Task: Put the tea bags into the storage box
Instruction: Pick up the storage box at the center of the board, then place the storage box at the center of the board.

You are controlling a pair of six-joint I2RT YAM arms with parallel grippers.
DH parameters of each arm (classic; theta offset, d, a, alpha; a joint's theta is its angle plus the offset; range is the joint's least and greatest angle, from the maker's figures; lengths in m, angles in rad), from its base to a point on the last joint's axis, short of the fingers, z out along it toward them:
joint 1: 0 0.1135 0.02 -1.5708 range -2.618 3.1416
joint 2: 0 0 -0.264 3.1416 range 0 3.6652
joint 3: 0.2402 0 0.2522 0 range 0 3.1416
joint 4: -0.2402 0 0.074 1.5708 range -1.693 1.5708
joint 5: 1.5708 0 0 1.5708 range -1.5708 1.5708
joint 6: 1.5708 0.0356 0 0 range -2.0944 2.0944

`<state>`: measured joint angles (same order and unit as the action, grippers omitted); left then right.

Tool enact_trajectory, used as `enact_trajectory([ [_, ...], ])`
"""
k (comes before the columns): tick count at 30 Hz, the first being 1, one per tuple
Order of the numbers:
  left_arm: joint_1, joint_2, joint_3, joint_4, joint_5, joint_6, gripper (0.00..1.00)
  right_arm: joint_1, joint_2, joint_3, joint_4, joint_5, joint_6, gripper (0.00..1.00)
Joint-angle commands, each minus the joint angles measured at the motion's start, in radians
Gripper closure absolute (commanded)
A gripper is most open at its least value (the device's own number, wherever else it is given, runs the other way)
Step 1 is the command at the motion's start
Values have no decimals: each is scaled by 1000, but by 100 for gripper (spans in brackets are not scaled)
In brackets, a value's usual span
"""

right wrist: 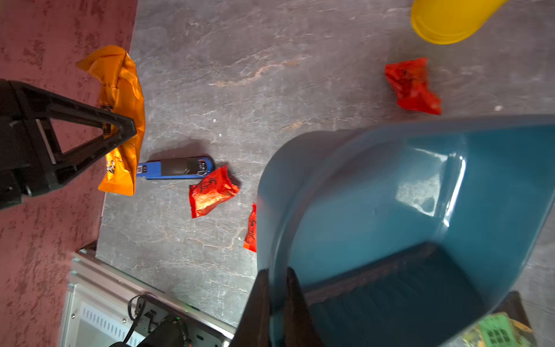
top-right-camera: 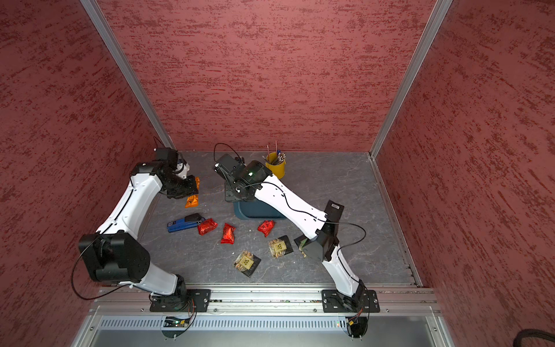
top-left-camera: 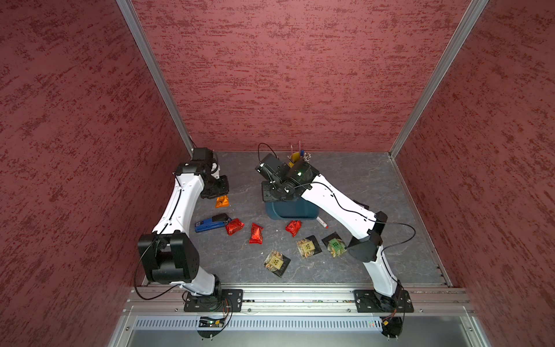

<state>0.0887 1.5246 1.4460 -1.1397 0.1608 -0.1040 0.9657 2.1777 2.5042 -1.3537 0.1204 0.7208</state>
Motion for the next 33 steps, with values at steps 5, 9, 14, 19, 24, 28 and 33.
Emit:
enact_trajectory([
  [5, 85, -55, -40, 1, 57, 29, 72, 21, 20, 18, 102, -72, -75, 95],
  [9, 89, -65, -54, 8, 66, 17, 72, 21, 38, 12, 176, -59, -84, 95],
  [14, 97, -80, -84, 11, 66, 18, 71, 10, 78, 14, 243, -37, -66, 93],
  [19, 108, -91, -91, 11, 70, 21, 71, -4, 121, 16, 288, -56, -21, 93],
  [24, 109, -87, -91, 11, 71, 21, 71, -14, 154, 19, 315, -42, -3, 93],
  [28, 108, -88, -96, 12, 71, 21, 71, -27, 173, 19, 332, -38, 4, 91],
  [33, 109, -86, -104, 15, 72, 23, 71, -48, 199, 19, 375, -42, 35, 91],
])
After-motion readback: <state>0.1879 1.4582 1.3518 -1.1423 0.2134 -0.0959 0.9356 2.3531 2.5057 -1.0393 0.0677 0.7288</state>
